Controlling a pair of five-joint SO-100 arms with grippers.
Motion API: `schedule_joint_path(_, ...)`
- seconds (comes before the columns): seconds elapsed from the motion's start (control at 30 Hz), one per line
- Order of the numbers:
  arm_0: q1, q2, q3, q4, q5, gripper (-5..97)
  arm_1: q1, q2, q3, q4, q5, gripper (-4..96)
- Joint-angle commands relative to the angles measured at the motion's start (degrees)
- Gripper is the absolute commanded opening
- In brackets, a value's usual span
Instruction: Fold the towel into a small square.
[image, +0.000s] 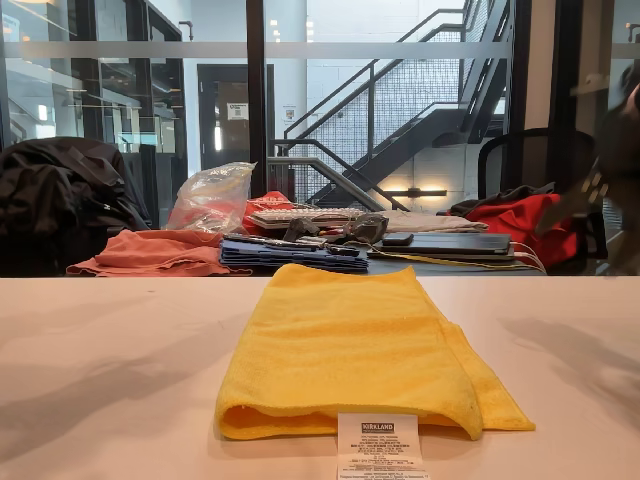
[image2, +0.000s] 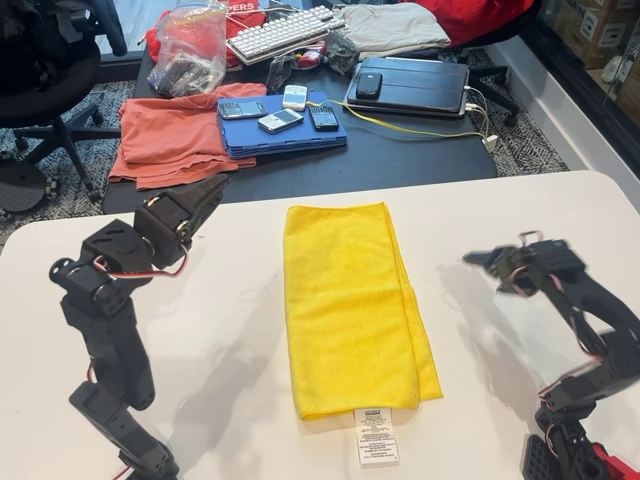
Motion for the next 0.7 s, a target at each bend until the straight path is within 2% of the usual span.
schedule_joint_path(0.0, -0.2, -3.1, -1.7, 0.1, -0.2, 37, -0.4, 0.6, -0.4, -0.4, 0.1, 12.1)
schedule_joint_path(0.27, -0.9, -13.4, -9.8, 0.3, -0.4, 37, -0.5, 5.5, -0.4, -0.4, 0.1, 12.1)
schedule_joint_path(0.67, -0.9, -5.6, -23.3, 0.7, -0.5, 37, -0.3, 5.6, -0.4, -0.4, 0.1, 12.1)
